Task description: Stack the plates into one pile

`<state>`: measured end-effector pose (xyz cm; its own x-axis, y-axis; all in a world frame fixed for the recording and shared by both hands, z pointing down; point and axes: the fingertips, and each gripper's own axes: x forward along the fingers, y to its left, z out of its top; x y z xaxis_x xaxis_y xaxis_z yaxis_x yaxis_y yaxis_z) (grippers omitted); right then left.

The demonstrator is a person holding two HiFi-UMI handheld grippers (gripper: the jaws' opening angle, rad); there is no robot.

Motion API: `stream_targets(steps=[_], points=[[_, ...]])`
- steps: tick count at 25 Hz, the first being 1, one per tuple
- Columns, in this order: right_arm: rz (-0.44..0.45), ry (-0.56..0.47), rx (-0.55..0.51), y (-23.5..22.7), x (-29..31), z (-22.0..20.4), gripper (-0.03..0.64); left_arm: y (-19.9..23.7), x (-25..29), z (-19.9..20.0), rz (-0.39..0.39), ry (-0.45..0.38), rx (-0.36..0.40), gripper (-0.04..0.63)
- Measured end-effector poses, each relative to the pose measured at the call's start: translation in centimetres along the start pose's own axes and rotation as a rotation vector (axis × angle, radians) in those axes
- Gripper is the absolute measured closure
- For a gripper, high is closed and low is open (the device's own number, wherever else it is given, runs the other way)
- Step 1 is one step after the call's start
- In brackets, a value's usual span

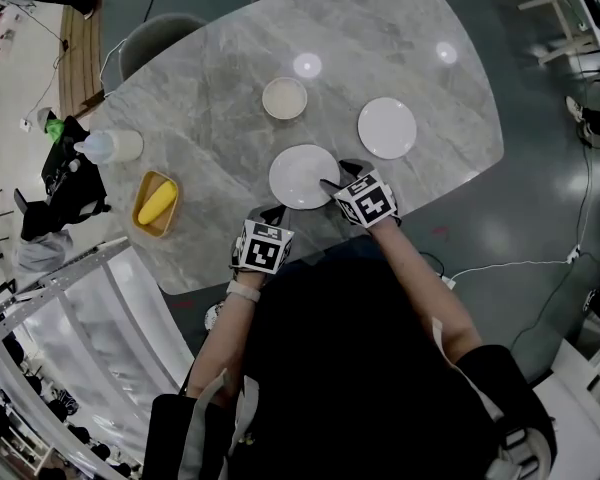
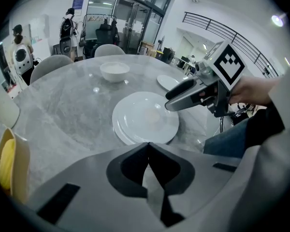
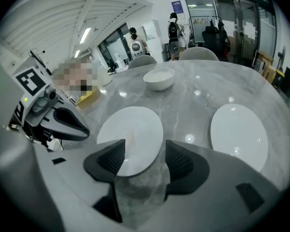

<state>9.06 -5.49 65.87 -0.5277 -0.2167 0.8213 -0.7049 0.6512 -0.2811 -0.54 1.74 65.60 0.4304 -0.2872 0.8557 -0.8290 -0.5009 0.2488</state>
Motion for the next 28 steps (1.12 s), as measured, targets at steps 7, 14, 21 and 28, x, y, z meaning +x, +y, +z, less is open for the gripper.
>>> stream_targets(steps=[7, 14, 21, 28], points=[[-0.005, -0.036, 0.024, -0.3, -0.5, 1.4, 0.364, 0.9, 0.0, 0.5, 0.009, -0.01, 0.004, 0.588], [-0.06, -0.099, 0.078, -3.6, -2.4, 2.1, 0.365, 0.7, 0.2, 2.4, 0.021, -0.011, 0.007, 0.588], [-0.124, -0.137, 0.118, -8.8, -4.9, 1.1, 0.365, -1.7, 2.4, 6.9, 0.015, -0.057, 0.03, 0.588], [-0.17, -0.173, 0.146, -13.7, -7.2, 0.2, 0.365, -4.9, 4.9, 11.8, -0.017, -0.076, 0.062, 0.588]])
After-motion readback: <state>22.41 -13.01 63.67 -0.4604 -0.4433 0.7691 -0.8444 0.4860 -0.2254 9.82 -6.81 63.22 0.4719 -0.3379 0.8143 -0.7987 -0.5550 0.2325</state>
